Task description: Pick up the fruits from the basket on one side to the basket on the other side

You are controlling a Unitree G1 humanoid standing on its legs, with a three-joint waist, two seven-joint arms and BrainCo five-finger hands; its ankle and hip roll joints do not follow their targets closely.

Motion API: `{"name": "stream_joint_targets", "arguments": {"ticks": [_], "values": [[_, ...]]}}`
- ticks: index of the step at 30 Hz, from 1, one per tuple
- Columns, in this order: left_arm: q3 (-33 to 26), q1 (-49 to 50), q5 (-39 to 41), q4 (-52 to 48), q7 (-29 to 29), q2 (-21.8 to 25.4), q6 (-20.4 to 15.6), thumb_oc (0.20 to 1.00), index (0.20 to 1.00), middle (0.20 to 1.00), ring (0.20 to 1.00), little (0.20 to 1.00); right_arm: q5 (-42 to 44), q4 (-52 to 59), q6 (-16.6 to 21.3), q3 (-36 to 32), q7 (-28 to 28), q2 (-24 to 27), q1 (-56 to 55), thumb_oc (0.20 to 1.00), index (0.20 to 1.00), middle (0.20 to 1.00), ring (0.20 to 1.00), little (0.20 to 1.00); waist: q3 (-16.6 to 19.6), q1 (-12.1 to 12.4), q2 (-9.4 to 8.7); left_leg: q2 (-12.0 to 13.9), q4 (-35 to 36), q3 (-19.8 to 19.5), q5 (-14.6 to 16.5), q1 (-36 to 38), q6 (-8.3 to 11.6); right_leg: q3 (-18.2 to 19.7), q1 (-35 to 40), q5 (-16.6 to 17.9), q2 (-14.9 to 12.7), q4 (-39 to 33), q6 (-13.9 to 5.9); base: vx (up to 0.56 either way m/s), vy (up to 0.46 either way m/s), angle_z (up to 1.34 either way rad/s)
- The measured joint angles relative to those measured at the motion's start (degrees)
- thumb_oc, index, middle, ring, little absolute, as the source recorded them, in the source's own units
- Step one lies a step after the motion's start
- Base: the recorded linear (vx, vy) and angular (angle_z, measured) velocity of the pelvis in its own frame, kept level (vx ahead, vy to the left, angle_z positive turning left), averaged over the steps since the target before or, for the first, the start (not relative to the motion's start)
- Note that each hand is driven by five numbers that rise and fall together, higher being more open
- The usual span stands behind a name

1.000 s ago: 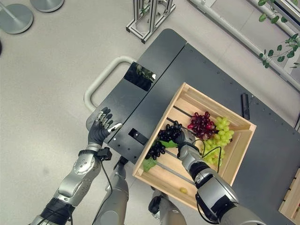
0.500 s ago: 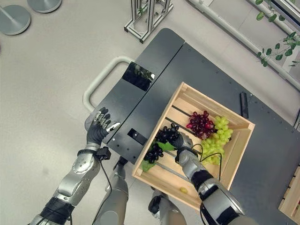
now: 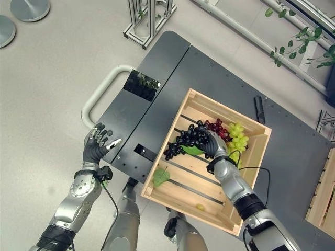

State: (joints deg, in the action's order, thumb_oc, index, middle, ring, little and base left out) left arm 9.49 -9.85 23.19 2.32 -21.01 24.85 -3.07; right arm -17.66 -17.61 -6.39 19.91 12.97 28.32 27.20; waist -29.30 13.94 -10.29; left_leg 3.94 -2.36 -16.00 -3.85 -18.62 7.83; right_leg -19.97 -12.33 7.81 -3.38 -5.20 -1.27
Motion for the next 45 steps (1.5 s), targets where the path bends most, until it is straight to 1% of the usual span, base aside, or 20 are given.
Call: {"name": "stream_joint_targets", "arguments": {"ticks": [1, 6, 10, 13, 15, 17, 20, 21, 24, 25, 26, 27, 28, 32, 34, 36, 39, 41, 44, 45], "values": [[-0.02, 0.15, -0.02, 0.00, 0.13, 0.04, 0.05, 1.000, 1.000, 1.000, 1.000, 1.000, -0.14, 1.05, 0.12, -0.55, -0.35, 0.17, -0.05, 0.200, 0.200, 0.200, 0.200, 0.200, 0.02, -0.68, -0.03, -0.01, 0.03, 0.04, 0.00, -0.01, 0.00, 0.11, -0.04, 0.00, 0.01, 0.00, 0.00, 0.00, 0.000, 0.00], [-0.67, 0.35, -0.11, -0.29, 1.12, 0.01, 0.13, 1.000, 1.000, 1.000, 1.000, 1.000, -0.19, 6.16, 1.14, -1.88, -2.65, 3.49, -1.52, 0.200, 0.200, 0.200, 0.200, 0.200, 0.03, -0.92, -0.05, 0.17, 0.35, 0.26, 0.01, 0.23, -0.02, 0.60, -0.20, 0.01, 0.15, 0.00, 0.01, 0.00, 0.003, -0.03], [-3.46, 1.67, -0.71, -0.65, 1.98, 0.23, 0.62, 1.000, 1.000, 1.000, 1.000, 1.000, -0.14, 12.28, 1.92, -3.57, -5.36, 7.91, -2.04, 0.200, 0.200, 0.200, 0.200, 0.200, 0.04, -1.90, -0.06, 0.15, 0.46, 0.31, 0.01, 0.51, -0.02, 0.68, 0.06, 0.01, 0.15, 0.01, 0.01, 0.00, 0.000, 0.00], [-3.62, 1.96, -2.32, -0.75, 2.57, 0.45, 0.92, 1.000, 1.000, 1.000, 1.000, 1.000, 0.03, 13.66, 2.57, -4.38, -6.24, 9.19, -1.92, 0.200, 0.200, 0.200, 0.200, 0.200, 0.06, -2.02, -0.09, 0.22, 0.64, 0.40, 0.00, 0.89, -0.03, 0.86, 0.24, 0.01, 0.17, 0.01, 0.01, 0.00, -0.007, -0.04], [-3.61, 1.98, -2.45, -1.06, 3.68, 0.93, 1.53, 1.000, 1.000, 1.000, 1.000, 1.000, 0.36, 15.50, 2.72, -4.32, -7.94, 11.99, -1.67, 0.200, 0.200, 0.200, 0.200, 0.200, 0.06, -2.05, -0.10, 0.27, 0.71, 0.45, -0.01, 0.91, -0.03, 0.93, 0.19, 0.01, 0.18, 0.01, 0.01, 0.00, 0.000, 0.00], [-3.64, 1.97, -3.46, -1.21, 4.89, 1.82, 1.87, 1.000, 1.000, 1.000, 1.000, 1.000, 0.54, 17.47, 2.68, -4.26, -9.79, 15.88, 0.08, 0.200, 0.200, 0.200, 0.200, 0.200, 0.07, -2.09, -0.11, 0.31, 0.76, 0.59, -0.01, 0.94, -0.03, 1.08, 0.11, 0.01, 0.20, 0.01, 0.01, 0.00, -0.001, -0.02], [-3.56, 1.45, -4.13, -1.22, 6.04, 2.66, 2.51, 1.000, 1.000, 1.000, 1.000, 1.000, 1.58, 19.00, 2.72, -4.14, -11.33, 18.49, 3.15, 0.200, 0.200, 0.200, 0.200, 0.200, 0.09, -2.14, -0.13, 0.34, 0.83, 0.91, 0.00, 1.15, -0.04, 1.32, 0.16, 0.04, 0.21, 0.02, 0.04, 0.00, -0.004, -0.05], [-3.22, 1.25, -4.24, -1.24, 6.65, 3.16, 2.77, 1.000, 1.000, 1.000, 1.000, 1.000, 2.14, 19.06, 2.72, -2.47, -12.37, 19.97, 6.09, 0.200, 0.200, 0.200, 0.200, 0.200, 0.09, -2.10, -0.13, 0.35, 0.89, 1.21, 0.00, 1.40, -0.04, 1.56, 0.21, 0.10, 0.20, 0.02, 0.08, 0.00, 0.001, -0.08], [-1.57, -0.79, -4.28, -1.37, 8.13, 4.52, 3.00, 1.000, 1.000, 1.000, 1.000, 1.000, 2.68, 18.79, 2.74, 3.13, -14.24, 21.76, 13.82, 0.200, 0.200, 0.200, 0.200, 0.200, 0.11, -2.09, -0.16, 0.46, 1.09, 1.64, 0.00, 2.62, -0.05, 1.82, 1.12, 0.17, 0.19, 0.02, 0.16, 0.00, 0.001, -0.07], [-1.01, -1.51, -4.28, -1.35, 8.38, 4.74, 3.07, 1.000, 1.000, 1.000, 1.000, 1.000, 2.80, 18.63, 2.65, 4.14, -14.53, 21.76, 15.13, 0.200, 0.200, 0.200, 0.200, 0.200, 0.14, -2.10, -0.20, 0.46, 1.15, 1.63, 0.00, 2.88, -0.05, 1.83, 1.36, 0.17, 0.19, 0.02, 0.16, 0.00, 0.000, 0.00], [1.00, -3.08, -4.28, -1.41, 9.01, 5.61, 3.28, 1.000, 1.000, 1.000, 1.000, 1.000, 3.23, 18.34, 2.70, 6.32, -15.21, 21.74, 18.02, 0.200, 0.200, 0.200, 0.200, 0.200, 0.16, -2.05, -0.24, 0.44, 1.18, 1.64, 0.00, 3.45, -0.05, 1.86, 1.88, 0.16, 0.20, 0.02, 0.16, 0.00, 0.000, 0.00], [1.58, -3.94, -4.29, -1.52, 9.59, 5.82, 3.30, 1.000, 1.000, 1.000, 1.000, 1.000, 3.60, 18.52, 2.82, 6.60, -15.26, 21.67, 18.63, 0.200, 0.200, 0.200, 0.200, 0.200, 0.24, -2.03, -0.36, 0.43, 1.20, 1.64, 0.00, 3.56, -0.05, 1.86, 1.99, 0.16, 0.17, 0.01, 0.16, 0.00, 0.000, 0.00], [2.07, -5.30, -4.34, -2.03, 9.89, 6.15, 3.42, 1.000, 1.000, 1.000, 1.000, 1.000, 3.86, 17.03, 2.80, 8.31, -15.31, 20.60, 20.83, 0.200, 0.200, 0.200, 0.200, 0.200, 0.60, -2.03, -0.87, 0.33, 1.20, 1.71, -0.01, 3.80, -0.06, 1.97, 2.13, 0.16, 0.05, 0.02, 0.16, 0.00, 0.000, 0.00], [5.80, -8.59, -4.42, -2.45, 10.41, 7.72, 3.45, 1.000, 1.000, 1.000, 1.000, 1.000, 3.88, 12.17, 2.77, 11.25, -15.69, 17.24, 23.81, 0.200, 0.200, 0.200, 0.200, 0.200, 1.40, -2.00, -2.04, 0.28, 1.19, 1.78, -0.04, 4.09, -0.10, 2.10, 2.37, 0.18, -0.04, 0.02, 0.16, 0.01, 0.003, -0.01], [6.93, -9.90, -4.50, -2.45, 10.31, 7.69, 3.45, 1.000, 1.000, 1.000, 1.000, 1.000, 3.88, 10.14, 2.75, 12.49, -15.70, 16.67, 24.18, 0.200, 0.200, 0.200, 0.200, 0.200, 1.55, -1.95, -2.25, 0.17, 1.18, 1.77, -0.06, 4.12, -0.13, 2.10, 2.40, 0.20, -0.15, 0.02, 0.15, 0.00, 0.000, 0.00], [7.68, -11.14, -5.76, -2.30, 9.99, 7.71, 3.44, 1.000, 1.000, 1.000, 1.000, 1.000, 3.84, 6.92, 2.73, 13.54, -15.66, 14.91, 25.33, 0.200, 0.200, 0.200, 0.200, 0.200, 1.55, -2.00, -2.24, -0.02, 1.17, 1.85, -0.12, 4.39, -0.22, 2.14, 2.62, 0.24, -0.35, 0.02, 0.09, 0.00, 0.000, 0.00], [9.92, -13.98, -7.72, -1.43, 9.94, 7.70, 3.39, 1.000, 1.000, 1.000, 1.000, 1.000, 3.84, 3.30, 2.75, 15.03, -15.66, 13.88, 26.14, 0.200, 0.200, 0.200, 0.200, 0.200, 1.57, -2.06, -2.20, -0.29, 1.20, 2.05, -0.14, 5.04, -0.26, 2.20, 3.23, 0.31, -0.65, 0.02, -0.03, 0.01, 0.005, -0.01], [10.31, -14.83, -8.98, -1.13, 9.92, 7.79, 3.34, 1.000, 1.000, 1.000, 1.000, 1.000, 3.84, 2.70, 2.73, 15.03, -15.66, 13.83, 26.38, 0.200, 0.200, 0.200, 0.200, 0.200, 1.59, -2.09, -2.15, -0.37, 1.19, 2.19, -0.19, 5.05, -0.34, 2.24, 3.19, 0.37, -0.72, 0.02, -0.10, 0.01, 0.008, -0.03], [10.80, -15.05, -8.98, 0.80, 9.89, 7.58, 3.25, 1.000, 1.000, 1.000, 1.000, 1.000, 3.85, 1.22, 2.77, 15.04, -15.63, 12.30, 26.94, 0.200, 0.200, 0.200, 0.200, 0.200, 1.89, -2.05, -1.61, -0.44, 1.21, 2.83, -0.23, 5.64, -0.40, 2.74, 3.42, 0.52, -0.85, 0.03, -0.16, 0.02, 0.028, -0.09], [11.90, -15.03, -8.98, 2.27, 9.95, 7.73, 3.24, 1.000, 1.000, 1.000, 1.000, 1.000, 3.85, 0.15, 2.76, 15.05, -15.63, 11.30, 27.04, 0.200, 0.200, 0.200, 0.200, 0.200, 2.16, -2.09, -1.16, -0.49, 1.29, 3.09, -0.22, 5.94, -0.41, 3.13, 3.60, 0.56, -0.93, 0.03, -0.21, 0.01, 0.008, -0.07]]}}
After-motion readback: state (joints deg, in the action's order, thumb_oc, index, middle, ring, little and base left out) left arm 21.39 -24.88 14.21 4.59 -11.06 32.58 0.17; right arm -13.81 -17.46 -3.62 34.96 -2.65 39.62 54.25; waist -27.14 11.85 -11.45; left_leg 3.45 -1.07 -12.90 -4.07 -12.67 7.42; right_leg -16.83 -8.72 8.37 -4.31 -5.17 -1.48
